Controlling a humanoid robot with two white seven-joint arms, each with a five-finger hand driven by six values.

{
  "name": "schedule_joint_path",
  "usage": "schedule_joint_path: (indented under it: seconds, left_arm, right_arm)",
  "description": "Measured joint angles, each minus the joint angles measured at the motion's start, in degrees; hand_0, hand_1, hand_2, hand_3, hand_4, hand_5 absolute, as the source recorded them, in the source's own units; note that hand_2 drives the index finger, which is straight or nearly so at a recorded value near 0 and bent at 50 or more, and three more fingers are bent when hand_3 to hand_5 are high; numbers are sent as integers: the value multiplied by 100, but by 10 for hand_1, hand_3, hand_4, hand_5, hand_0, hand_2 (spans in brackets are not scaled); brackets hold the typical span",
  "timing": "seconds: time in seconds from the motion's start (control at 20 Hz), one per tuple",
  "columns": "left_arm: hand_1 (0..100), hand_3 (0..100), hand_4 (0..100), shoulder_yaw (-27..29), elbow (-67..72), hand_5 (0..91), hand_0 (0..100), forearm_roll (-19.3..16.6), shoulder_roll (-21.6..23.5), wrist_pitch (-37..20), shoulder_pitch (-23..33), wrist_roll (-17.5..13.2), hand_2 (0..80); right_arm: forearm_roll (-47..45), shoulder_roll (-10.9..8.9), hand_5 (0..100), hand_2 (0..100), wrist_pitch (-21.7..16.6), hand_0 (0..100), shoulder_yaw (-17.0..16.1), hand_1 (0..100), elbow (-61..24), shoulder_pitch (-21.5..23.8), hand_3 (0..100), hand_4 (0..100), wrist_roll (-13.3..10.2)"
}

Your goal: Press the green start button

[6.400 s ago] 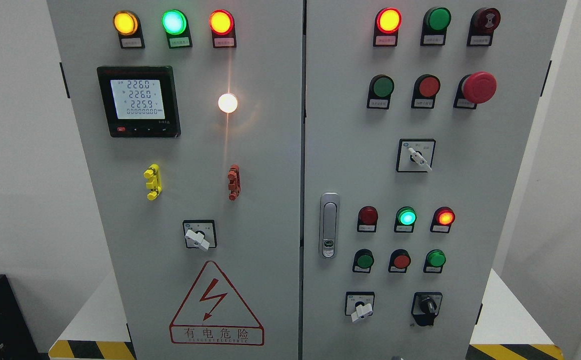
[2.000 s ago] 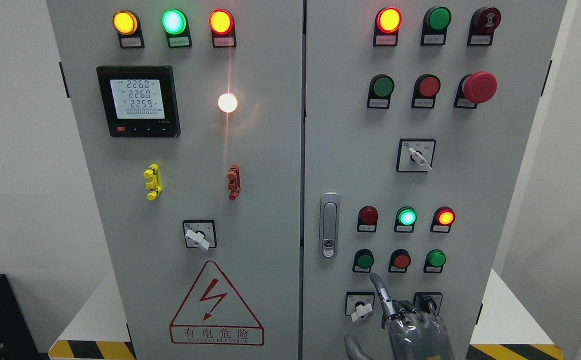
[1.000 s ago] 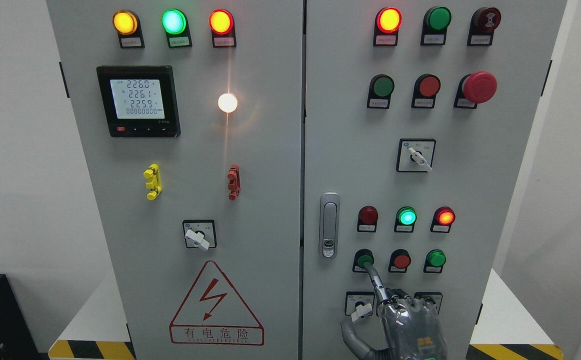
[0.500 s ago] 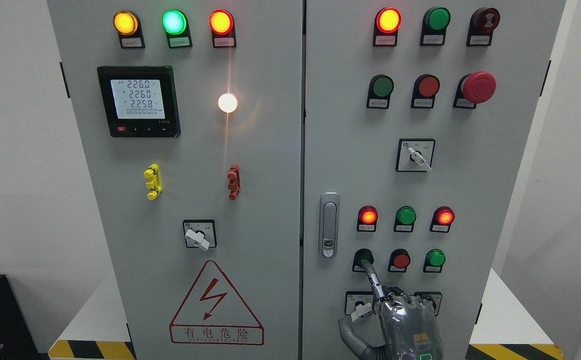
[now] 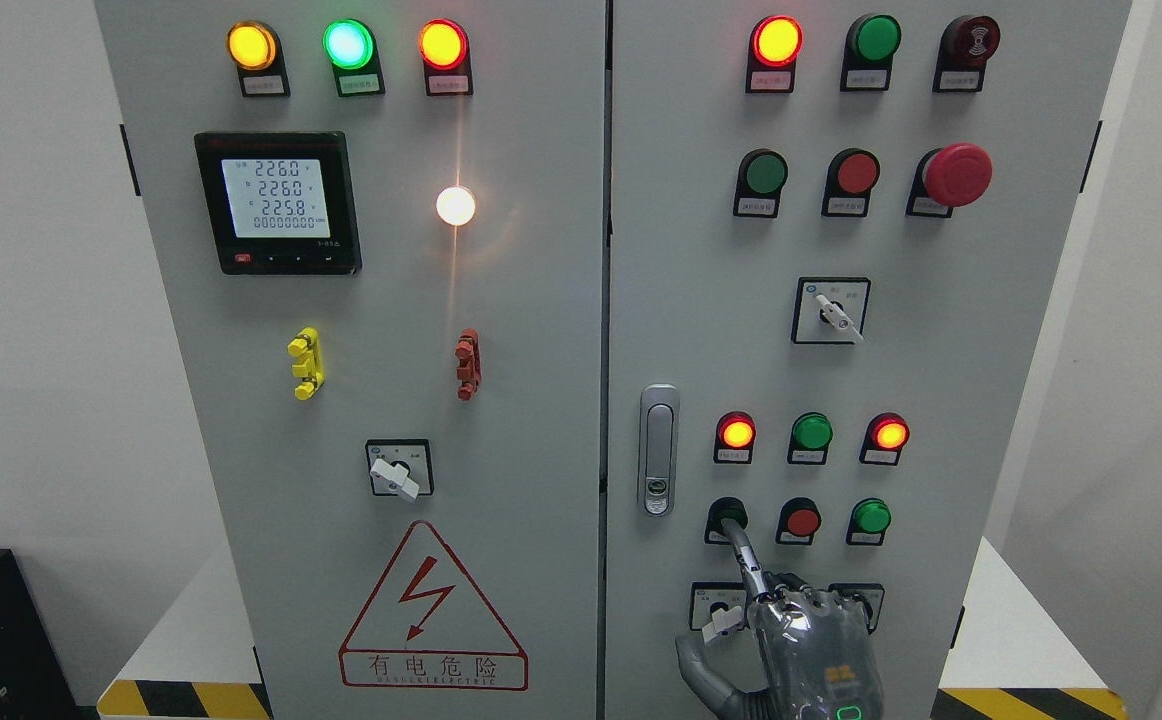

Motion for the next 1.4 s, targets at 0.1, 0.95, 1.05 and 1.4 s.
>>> schedule_joint_path:
  seconds: [0.1,0.95,1.05,1.4]
  left_arm:
    - [556,0,0,0,0,0,120,0,0,0,0,0,0]
    - [556,0,0,0,0,0,120,0,0,0,0,-20,0]
    - [556,0,0,0,0,0,120,0,0,0,0,-26,0]
    - [556,0,0,0,0,0,120,0,0,0,0,1,0]
  right_arm:
    - [-2,1,967,0,3,289,1,335,4,-1,747,793,28]
    - [-55,13,962,0,-17,309,26,347,-260,188,761,794,132]
    - [-62,14,962,0,-35,316,38,352,-347,261,762,793,146]
    - [-445,21,902,0,-72,382,104,372,-785,606,725,753,155]
